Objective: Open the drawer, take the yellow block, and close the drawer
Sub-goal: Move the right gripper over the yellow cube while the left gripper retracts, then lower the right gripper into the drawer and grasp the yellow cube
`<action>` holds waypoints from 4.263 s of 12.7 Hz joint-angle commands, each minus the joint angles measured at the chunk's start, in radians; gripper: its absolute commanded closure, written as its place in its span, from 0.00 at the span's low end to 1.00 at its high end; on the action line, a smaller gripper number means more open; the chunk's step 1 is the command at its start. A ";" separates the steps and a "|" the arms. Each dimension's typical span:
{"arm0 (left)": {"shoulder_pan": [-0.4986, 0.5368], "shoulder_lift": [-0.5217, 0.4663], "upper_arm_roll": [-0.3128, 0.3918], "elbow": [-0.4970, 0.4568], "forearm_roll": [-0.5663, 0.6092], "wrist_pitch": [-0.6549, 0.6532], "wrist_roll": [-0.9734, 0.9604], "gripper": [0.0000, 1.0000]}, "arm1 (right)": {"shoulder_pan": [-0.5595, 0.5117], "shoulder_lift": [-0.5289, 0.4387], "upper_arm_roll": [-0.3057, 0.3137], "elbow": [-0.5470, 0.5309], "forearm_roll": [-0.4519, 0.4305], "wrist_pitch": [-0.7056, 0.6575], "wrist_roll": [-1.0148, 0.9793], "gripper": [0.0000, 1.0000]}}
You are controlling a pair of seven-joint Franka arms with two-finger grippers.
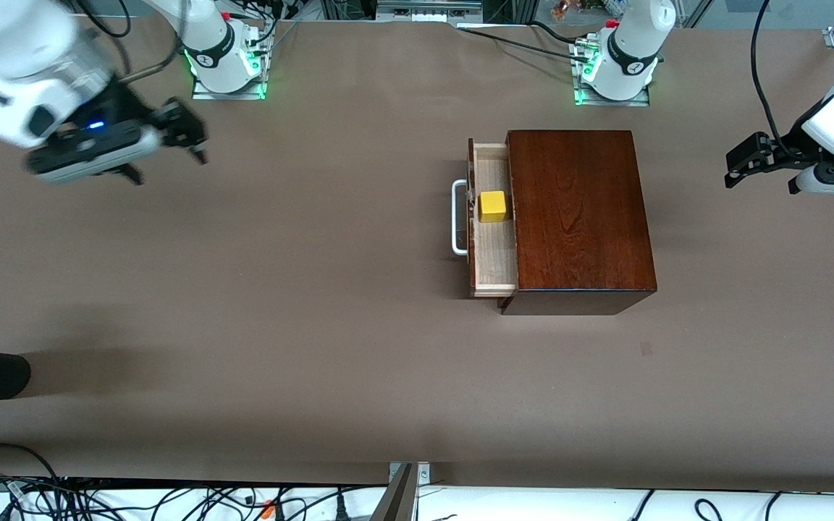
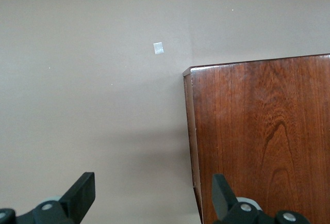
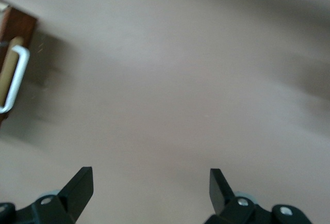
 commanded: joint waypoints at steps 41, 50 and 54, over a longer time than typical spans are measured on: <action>0.000 0.004 -0.017 0.021 0.024 -0.079 0.014 0.00 | 0.676 0.817 0.016 0.420 -0.375 0.530 -0.358 0.00; -0.006 0.007 -0.025 0.035 0.025 -0.082 0.020 0.00 | 0.682 0.825 0.009 0.420 -0.398 0.501 -0.354 0.00; -0.006 0.005 -0.025 0.035 0.025 -0.082 0.019 0.00 | 0.696 0.823 0.006 0.421 -0.401 0.485 -0.278 0.08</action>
